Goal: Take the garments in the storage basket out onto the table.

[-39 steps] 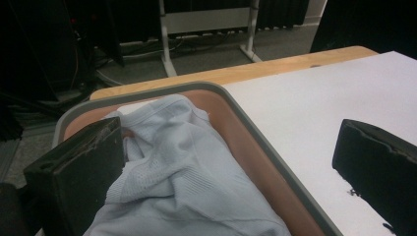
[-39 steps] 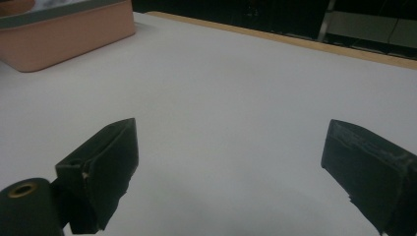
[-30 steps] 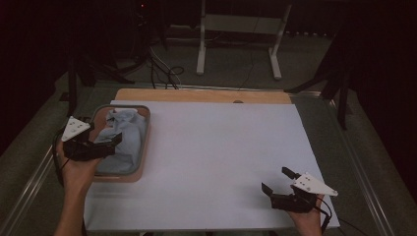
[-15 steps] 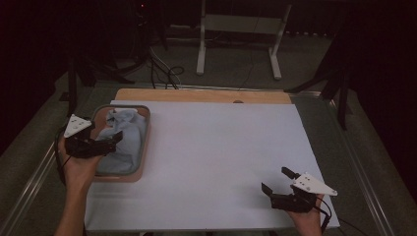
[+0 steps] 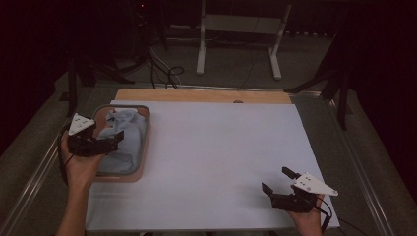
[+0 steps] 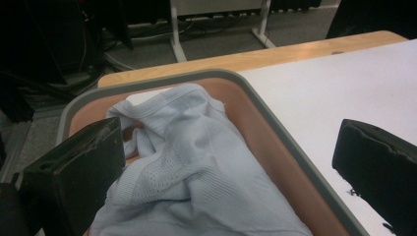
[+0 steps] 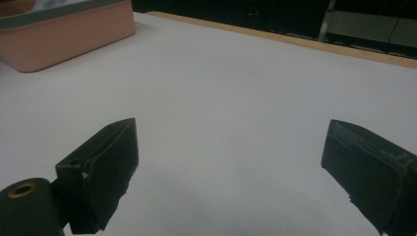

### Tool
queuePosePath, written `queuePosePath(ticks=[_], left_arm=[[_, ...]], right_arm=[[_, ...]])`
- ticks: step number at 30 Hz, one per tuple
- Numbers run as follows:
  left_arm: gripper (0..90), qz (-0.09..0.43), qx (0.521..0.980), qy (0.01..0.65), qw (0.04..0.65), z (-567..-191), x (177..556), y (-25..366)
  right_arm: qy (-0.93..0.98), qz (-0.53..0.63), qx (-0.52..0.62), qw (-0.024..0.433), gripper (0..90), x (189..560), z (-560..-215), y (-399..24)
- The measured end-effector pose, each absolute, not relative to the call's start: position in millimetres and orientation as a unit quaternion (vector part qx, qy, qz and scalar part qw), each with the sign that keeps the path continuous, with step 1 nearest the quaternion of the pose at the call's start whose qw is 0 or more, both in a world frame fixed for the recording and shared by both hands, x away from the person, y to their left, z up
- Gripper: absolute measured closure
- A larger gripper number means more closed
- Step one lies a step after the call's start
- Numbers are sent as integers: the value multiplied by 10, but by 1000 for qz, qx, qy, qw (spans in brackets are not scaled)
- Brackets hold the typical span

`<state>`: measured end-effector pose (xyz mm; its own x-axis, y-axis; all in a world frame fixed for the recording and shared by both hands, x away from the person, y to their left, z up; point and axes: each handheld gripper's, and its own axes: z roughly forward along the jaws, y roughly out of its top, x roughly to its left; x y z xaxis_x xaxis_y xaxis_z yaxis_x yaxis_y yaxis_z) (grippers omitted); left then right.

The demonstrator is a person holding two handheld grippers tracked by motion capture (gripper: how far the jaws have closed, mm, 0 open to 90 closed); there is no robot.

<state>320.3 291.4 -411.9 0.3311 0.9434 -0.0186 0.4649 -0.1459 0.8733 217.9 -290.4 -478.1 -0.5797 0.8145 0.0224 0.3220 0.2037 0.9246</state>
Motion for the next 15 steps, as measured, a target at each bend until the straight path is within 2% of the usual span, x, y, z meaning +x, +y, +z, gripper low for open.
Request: queuePosePath(ticks=[15], left_arm=[[3, 272, 712, 517, 389, -4207, 3330, 2912]], right_arm=[[736, 498, 386, 248, 72, 2181, -4781, -2905]])
